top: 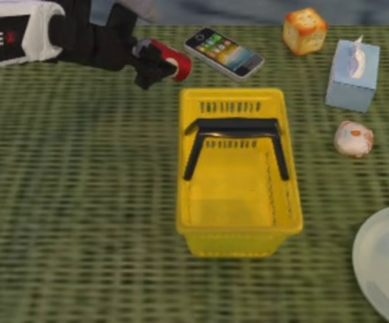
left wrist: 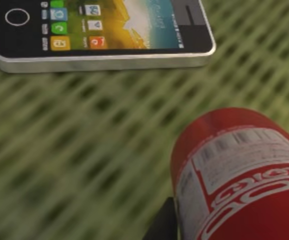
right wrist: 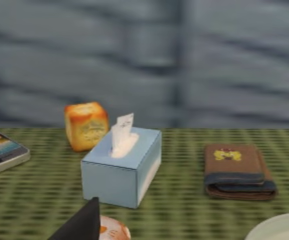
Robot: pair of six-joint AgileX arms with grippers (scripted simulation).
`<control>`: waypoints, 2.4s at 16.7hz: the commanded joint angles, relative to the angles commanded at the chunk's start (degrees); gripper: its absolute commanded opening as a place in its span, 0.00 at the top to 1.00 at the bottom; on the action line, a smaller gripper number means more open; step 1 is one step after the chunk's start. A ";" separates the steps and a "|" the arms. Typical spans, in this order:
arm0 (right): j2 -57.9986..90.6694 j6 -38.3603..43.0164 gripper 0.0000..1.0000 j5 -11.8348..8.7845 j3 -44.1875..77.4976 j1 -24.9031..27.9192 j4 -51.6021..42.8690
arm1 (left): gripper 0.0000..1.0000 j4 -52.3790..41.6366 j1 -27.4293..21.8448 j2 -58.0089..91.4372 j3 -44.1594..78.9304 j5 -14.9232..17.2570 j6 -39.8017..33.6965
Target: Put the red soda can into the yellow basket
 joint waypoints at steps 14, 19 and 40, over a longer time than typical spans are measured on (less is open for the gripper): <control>0.00 0.00 0.00 0.00 0.00 0.00 0.00 | 1.00 54.27 -4.79 -11.34 -20.07 36.26 -18.80; 0.00 0.00 0.00 0.00 0.00 0.00 0.00 | 1.00 54.36 -4.45 -10.92 -19.91 36.18 -18.67; 0.00 0.00 0.00 0.00 0.00 0.00 0.00 | 0.47 73.30 -3.29 2.24 -25.30 36.36 -19.03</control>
